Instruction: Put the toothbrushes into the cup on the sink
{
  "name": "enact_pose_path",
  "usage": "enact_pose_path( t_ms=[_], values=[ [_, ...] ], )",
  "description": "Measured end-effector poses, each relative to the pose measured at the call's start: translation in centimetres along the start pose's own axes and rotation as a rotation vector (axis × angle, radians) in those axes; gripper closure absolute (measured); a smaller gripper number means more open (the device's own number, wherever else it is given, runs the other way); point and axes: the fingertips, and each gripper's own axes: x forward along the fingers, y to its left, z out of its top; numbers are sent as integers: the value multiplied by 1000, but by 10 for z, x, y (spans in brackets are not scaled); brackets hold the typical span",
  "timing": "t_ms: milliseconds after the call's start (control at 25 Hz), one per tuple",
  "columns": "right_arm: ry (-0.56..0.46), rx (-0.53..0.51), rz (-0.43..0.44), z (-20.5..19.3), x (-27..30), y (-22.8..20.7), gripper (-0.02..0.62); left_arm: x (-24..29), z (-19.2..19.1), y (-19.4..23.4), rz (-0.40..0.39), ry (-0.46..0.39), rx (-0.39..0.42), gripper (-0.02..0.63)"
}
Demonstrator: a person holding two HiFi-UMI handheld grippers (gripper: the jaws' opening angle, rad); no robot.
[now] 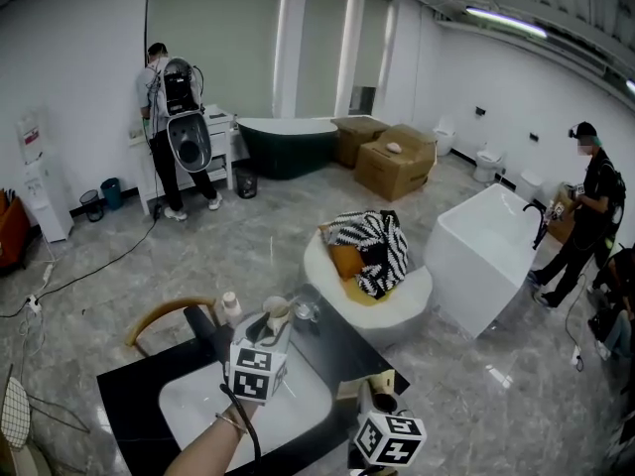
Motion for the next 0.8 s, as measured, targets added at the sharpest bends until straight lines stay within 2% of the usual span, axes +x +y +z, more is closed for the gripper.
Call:
enact_pose_path(
  t_ms=[440,800],
  values=[
    [-31,-75,17,17,-18,14,561,-65,-11,-16,-25,-5,-65,533],
    [-45,-98,16,30,-25,20,561,-93,-12,-25,-24,-32,-117,597]
  ],
)
